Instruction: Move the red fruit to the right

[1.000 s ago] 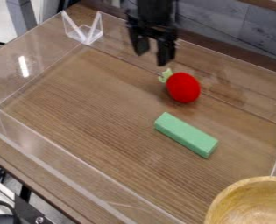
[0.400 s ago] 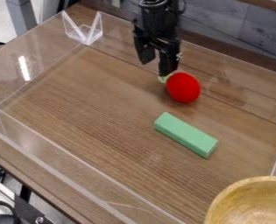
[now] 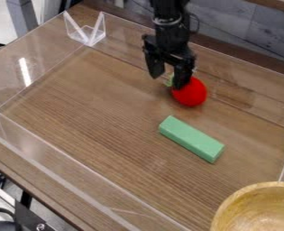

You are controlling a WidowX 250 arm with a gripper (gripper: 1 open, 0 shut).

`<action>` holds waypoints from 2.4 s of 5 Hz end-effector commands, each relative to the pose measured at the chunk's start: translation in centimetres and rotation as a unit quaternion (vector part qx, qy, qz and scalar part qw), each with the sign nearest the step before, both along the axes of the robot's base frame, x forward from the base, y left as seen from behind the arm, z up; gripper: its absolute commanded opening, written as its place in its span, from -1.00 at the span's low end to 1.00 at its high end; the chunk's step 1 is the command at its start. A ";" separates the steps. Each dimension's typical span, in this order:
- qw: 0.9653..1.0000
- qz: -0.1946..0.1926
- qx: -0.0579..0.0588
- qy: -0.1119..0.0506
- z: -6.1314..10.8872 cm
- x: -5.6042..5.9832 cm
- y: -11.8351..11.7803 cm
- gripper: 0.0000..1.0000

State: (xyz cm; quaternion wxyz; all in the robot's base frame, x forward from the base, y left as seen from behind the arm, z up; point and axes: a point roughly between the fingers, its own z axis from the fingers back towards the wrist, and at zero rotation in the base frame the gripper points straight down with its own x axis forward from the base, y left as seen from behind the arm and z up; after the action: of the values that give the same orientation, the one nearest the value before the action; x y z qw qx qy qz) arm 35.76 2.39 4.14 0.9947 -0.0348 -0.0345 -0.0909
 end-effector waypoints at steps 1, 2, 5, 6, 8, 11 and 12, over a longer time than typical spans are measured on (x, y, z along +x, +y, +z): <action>0.999 -0.011 0.007 -0.030 2.3 1.6 -0.3 1.00; 0.999 -0.016 0.011 -0.029 2.7 2.0 -0.1 1.00; 0.999 -0.041 0.018 -0.024 4.5 2.1 -0.9 1.00; 0.998 -0.051 0.019 -0.020 3.6 1.7 -1.3 1.00; 0.995 -0.090 0.025 -0.017 1.8 1.5 -2.7 1.00; 0.997 -0.070 0.020 -0.016 2.8 1.4 -5.2 1.00; 0.997 -0.077 0.018 -0.017 3.2 2.0 -6.5 1.00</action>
State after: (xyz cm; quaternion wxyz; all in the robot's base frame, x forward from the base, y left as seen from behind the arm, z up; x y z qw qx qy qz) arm 36.82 -3.97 5.68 0.9855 -0.0201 -0.0203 -0.1675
